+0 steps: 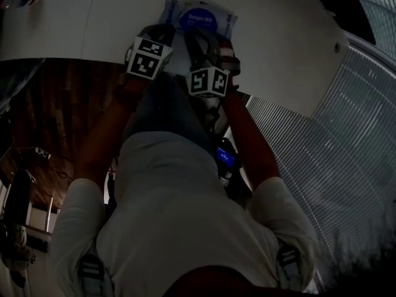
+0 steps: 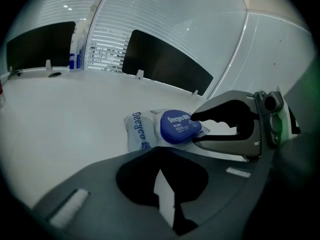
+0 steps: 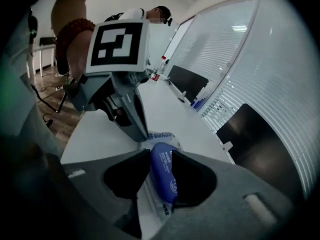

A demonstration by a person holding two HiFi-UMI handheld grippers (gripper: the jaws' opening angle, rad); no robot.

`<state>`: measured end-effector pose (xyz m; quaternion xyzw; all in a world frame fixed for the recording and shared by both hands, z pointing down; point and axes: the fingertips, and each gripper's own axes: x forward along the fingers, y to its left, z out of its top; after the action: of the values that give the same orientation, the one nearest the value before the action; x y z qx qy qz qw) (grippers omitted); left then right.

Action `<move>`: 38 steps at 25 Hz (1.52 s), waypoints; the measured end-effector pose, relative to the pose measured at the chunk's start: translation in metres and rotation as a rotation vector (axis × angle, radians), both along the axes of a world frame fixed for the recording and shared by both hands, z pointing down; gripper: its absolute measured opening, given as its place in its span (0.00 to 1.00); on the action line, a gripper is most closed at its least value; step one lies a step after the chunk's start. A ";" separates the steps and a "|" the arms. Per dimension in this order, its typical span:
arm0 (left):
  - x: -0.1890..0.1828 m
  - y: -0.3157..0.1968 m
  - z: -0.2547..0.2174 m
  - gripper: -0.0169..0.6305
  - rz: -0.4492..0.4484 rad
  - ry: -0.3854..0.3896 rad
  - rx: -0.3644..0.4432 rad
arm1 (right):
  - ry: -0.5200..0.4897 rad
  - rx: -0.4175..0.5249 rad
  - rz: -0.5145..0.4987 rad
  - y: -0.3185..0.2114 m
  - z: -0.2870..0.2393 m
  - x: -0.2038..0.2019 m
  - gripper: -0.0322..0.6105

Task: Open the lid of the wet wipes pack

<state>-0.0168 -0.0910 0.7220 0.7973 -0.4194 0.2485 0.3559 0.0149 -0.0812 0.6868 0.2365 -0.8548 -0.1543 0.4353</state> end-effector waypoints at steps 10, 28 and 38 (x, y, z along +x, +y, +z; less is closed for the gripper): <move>0.003 0.000 0.008 0.03 0.019 -0.018 -0.008 | 0.137 0.071 -0.060 -0.008 0.024 0.008 0.26; 0.004 0.000 0.011 0.03 0.037 -0.041 -0.006 | 0.031 0.184 0.029 -0.087 -0.053 0.001 0.26; 0.001 0.000 0.009 0.03 0.032 -0.032 -0.011 | 0.116 0.128 0.032 -0.145 -0.006 0.006 0.26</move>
<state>-0.0158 -0.0911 0.7307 0.7980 -0.4108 0.2693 0.3492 0.0210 -0.2259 0.6811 0.2681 -0.8126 -0.2153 0.4706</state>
